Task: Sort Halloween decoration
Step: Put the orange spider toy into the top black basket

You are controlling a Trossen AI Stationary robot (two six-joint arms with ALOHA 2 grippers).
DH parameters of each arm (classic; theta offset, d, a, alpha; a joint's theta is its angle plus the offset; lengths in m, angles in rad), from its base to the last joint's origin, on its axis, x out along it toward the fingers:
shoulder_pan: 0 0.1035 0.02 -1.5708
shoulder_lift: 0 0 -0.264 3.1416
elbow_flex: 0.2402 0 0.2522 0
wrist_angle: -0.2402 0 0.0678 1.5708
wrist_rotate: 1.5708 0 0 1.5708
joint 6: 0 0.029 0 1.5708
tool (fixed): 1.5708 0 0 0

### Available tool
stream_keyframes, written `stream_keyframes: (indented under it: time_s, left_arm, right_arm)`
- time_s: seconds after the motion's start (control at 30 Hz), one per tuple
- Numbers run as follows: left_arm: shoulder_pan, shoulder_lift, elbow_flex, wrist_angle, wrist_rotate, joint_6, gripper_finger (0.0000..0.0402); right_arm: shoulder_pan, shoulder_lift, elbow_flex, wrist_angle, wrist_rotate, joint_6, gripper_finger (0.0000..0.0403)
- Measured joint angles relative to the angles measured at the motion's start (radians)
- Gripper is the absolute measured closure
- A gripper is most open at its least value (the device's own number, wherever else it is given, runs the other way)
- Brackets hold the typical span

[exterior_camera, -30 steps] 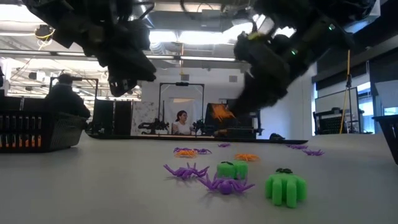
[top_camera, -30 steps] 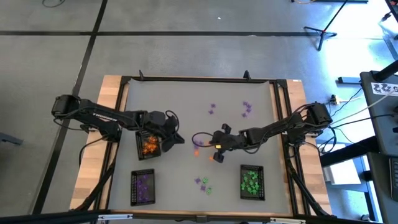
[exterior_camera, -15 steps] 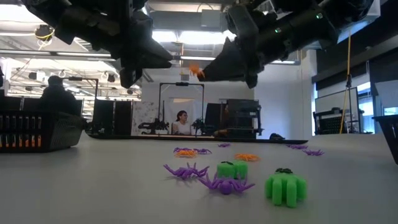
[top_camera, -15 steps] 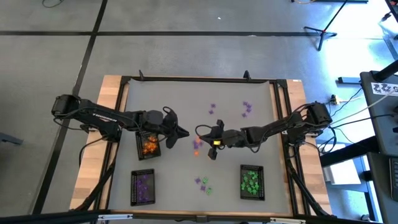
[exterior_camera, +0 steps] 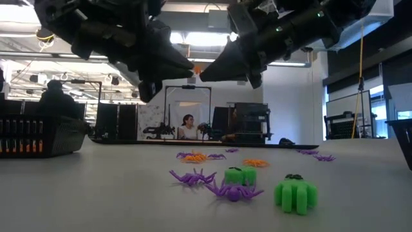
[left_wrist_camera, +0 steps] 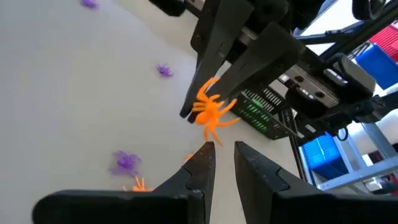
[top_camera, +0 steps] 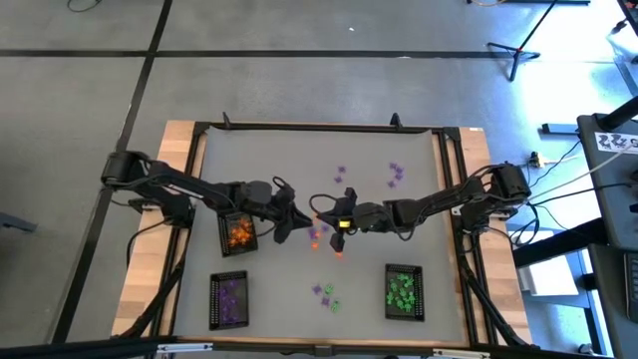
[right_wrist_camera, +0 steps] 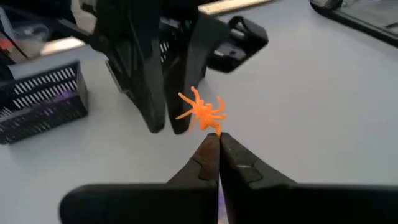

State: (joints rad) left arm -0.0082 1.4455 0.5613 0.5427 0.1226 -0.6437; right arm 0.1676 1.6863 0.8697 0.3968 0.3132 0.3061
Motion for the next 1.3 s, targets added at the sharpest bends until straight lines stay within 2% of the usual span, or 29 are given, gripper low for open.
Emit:
stream_keyframes:
  time_s: [0.43,0.77,1.07,1.3]
  left_arm:
    - [0.0,0.033,0.06,-0.008,-0.009,0.053,0.0347]
    - [0.0,0.033,0.06,-0.086,-0.094,0.045,0.0347]
    - [0.0,0.033,0.06,-0.08,-0.095,0.024,0.0347]
    - [0.0,0.033,0.06,-0.084,-0.026,0.022,0.036]
  right_arm:
    - [0.001,0.001,0.002,-0.058,0.001,0.027,0.0402]
    - [0.001,0.001,0.002,-0.056,0.001,0.028,0.0402]
    - [0.001,0.001,0.002,-0.035,0.001,0.028,0.0402]
    - [0.002,0.001,0.002,0.006,-0.019,0.01,0.0402]
